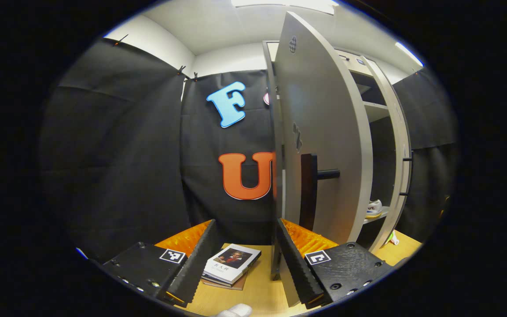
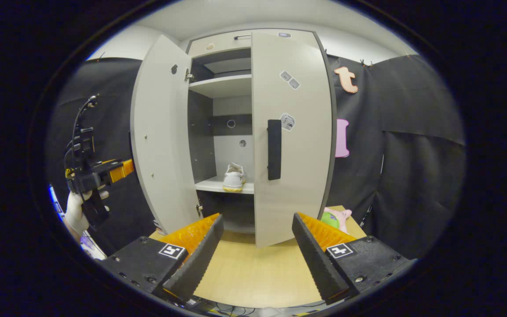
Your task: Grab one shoe with the right hand and put it into the shoe cabinet, grab the other shoe with the left hand and put it into the shoe cabinet; then close the right door with the right hand and the left door with the left hand.
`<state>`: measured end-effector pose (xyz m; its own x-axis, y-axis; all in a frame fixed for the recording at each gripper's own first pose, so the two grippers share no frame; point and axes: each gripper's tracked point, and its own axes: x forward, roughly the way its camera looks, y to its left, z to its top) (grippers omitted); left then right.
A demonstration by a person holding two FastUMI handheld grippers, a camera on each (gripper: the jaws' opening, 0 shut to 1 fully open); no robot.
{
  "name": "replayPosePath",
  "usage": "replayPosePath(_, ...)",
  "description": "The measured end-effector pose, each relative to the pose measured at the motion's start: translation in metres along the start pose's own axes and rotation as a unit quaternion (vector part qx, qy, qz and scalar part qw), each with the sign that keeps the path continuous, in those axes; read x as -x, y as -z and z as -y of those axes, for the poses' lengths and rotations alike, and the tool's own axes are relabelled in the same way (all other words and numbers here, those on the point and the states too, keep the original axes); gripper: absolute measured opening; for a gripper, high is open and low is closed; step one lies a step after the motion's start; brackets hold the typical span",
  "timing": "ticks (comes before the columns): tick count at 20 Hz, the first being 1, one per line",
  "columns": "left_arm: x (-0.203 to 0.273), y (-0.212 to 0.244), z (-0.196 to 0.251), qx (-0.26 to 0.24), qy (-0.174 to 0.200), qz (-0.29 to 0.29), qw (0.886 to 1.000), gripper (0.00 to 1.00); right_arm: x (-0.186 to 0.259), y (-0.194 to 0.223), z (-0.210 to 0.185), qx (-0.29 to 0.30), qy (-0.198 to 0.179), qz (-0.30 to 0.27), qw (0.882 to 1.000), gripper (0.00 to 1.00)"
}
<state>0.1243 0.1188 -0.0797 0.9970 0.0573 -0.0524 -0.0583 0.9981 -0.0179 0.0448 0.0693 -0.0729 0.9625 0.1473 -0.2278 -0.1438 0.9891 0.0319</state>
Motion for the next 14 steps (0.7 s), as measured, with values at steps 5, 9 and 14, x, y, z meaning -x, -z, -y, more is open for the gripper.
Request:
replayPosePath(5, 0.000, 0.001, 0.069, -0.012, 0.076, -0.006, 0.997, 0.83, 0.001, -0.004, 0.013, 0.000, 0.004, 0.004, 1.000, 1.00)
replayPosePath(9, 0.000, -0.005, 0.092, -0.011, 0.091, -0.005, 0.996, 0.96, 0.006, -0.009, 0.029, -0.001, 0.015, 0.010, 1.000, 1.00)
replayPosePath(14, 0.011, -0.015, 0.096, -0.015, 0.073, 0.001, 0.997, 0.96, 0.014, -0.015, 0.044, 0.000, 0.028, 0.017, 0.999, 1.00)
